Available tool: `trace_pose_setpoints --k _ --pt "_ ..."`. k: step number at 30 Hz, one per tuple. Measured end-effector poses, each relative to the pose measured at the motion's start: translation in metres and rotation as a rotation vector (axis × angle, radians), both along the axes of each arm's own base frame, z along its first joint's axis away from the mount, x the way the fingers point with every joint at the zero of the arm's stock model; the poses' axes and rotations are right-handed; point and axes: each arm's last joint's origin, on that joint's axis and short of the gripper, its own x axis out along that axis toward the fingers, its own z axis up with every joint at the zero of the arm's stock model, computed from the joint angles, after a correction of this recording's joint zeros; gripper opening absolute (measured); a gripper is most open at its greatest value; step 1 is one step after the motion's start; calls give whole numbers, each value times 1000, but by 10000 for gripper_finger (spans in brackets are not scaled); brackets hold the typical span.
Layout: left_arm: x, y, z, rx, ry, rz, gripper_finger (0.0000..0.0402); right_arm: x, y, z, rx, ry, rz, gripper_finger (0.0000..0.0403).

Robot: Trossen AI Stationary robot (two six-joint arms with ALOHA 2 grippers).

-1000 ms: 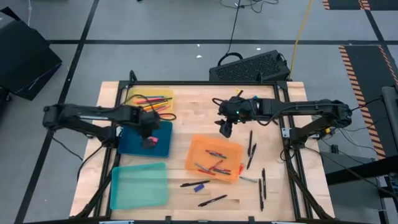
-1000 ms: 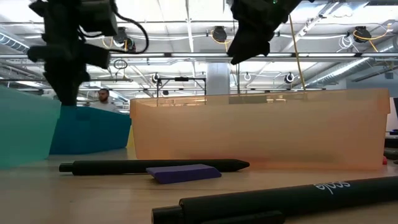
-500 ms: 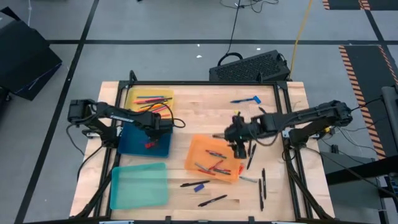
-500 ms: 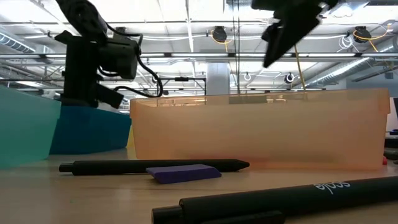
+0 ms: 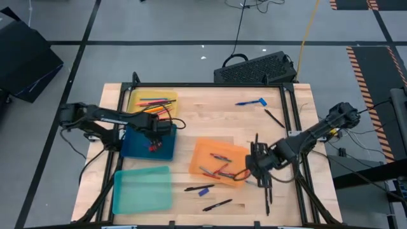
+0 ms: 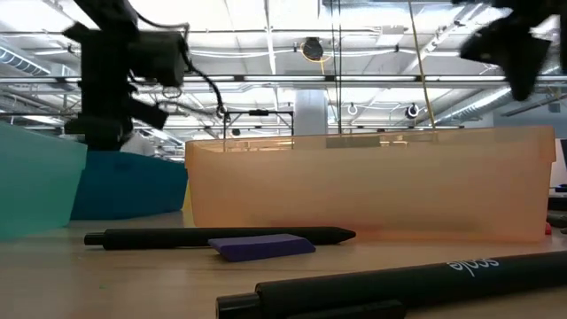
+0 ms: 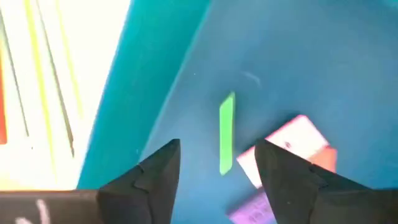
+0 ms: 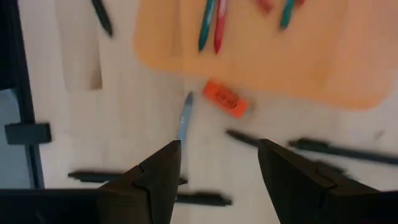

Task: Sort crayons/erasers/pens/pencils in bins
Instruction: Adjust the orange bin, then put the orange eraser into the blue bin

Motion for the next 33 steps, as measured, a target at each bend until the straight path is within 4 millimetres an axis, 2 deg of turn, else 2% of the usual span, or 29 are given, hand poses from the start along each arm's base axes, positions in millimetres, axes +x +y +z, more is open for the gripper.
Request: trace_pose_setpoints --k 5,9,11,15,20,23,25,28,33 --pt "-12 -7 30 9 -196 44 215 -1 8 -37 63 55 -62 208" --pt "-24 -9 50 4 -327 87 215 10 9 -67 104 54 -85 208" --pt "-29 -10 57 2 -373 93 216 18 6 -73 107 46 -107 208" --pt "-38 -11 67 3 -441 81 216 30 -10 -74 73 -14 -173 208" --pt "-44 -12 74 4 -485 77 216 41 -47 -61 -31 -133 -272 208" --pt "-46 -13 75 1 -496 73 216 42 -60 -53 -33 -169 -273 208" --pt "-47 -14 76 -8 -504 62 216 40 -58 -50 -2 -163 -207 208" --pt "-47 -18 76 -19 -506 46 216 33 -42 -52 30 -118 -31 208" --pt "-46 -25 76 -32 -506 26 216 23 -18 -63 -31 -92 257 208"
